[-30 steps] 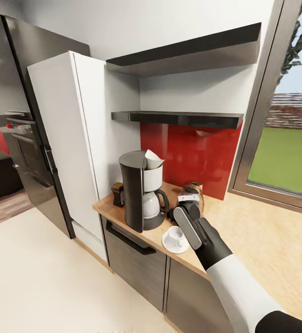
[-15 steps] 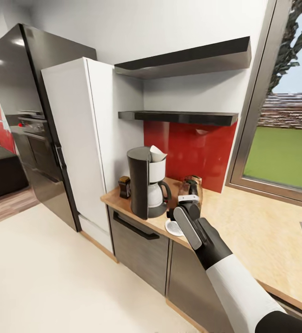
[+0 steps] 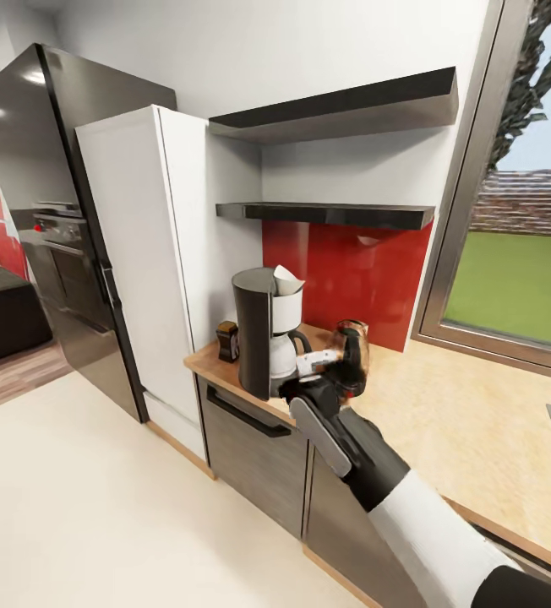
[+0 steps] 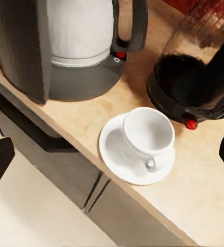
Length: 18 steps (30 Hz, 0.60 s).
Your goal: Set up a coffee station on the kitchen countertop: keep the coffee maker on the countertop, move the bottle of coffee from the kitchen shelf to the counter next to the coffee maker, place a paper coffee filter on top of the coffee maker, put the saucer next to the coffee maker with the coffee cup on the saucer, and place the electric kettle next to the coffee maker.
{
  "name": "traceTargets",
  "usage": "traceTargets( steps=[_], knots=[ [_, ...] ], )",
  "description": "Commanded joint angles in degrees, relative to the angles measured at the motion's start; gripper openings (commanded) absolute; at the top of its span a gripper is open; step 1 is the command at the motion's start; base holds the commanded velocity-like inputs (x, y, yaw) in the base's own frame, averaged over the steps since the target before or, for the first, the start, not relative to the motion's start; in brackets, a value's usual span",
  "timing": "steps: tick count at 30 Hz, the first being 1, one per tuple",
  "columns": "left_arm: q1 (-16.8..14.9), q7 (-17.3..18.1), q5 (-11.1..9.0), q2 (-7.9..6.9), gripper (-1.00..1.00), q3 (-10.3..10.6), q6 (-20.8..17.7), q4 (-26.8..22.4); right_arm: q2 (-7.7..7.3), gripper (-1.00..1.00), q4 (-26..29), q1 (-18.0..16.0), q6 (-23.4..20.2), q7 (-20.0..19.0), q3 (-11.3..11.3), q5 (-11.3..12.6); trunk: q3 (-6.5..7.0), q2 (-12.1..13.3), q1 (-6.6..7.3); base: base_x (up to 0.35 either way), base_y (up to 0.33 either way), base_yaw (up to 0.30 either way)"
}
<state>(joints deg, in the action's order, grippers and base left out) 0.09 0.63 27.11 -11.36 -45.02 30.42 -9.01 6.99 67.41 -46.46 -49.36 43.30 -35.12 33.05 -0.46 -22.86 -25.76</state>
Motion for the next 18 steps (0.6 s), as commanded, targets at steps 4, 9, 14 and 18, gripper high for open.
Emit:
traceTargets(
  steps=[4, 9, 14, 18],
  knots=[
    [0.0, 0.07, 0.58, 0.07, 1.0, -0.56, 0.17, -0.04, 0.01, 1.0, -0.26, -0.04, 4.26, 0.64, -10.67, 0.56, -0.05, -0.06, -0.03, 0.0, 0.0, 0.0],
    [0.0, 0.07, 0.58, 0.09, 1.0, -0.51, 0.17, -0.04, 0.31, 1.0, -0.92, 3.33, 5.77, 0.24, -19.7, 2.75, -0.05, -0.06, -0.03, 0.0, 0.0, 0.0],
    [0.0, 0.07, 0.59, 0.1, 1.0, -0.53, 0.17, -0.04, 0.16, 1.0, -1.21, 8.12, 6.0, 0.05, -25.28, 7.79, -0.05, -0.06, -0.03, 0.0, 0.0, 0.0],
    [0.0, 0.04, 0.6, 0.14, 1.0, -0.51, 0.17, -0.02, 0.03, 1.0, -3.22, 12.26, 6.4, 0.03, -30.99, 10.33, -0.05, -0.06, -0.03, 0.0, 0.0, 0.0]
  ],
)
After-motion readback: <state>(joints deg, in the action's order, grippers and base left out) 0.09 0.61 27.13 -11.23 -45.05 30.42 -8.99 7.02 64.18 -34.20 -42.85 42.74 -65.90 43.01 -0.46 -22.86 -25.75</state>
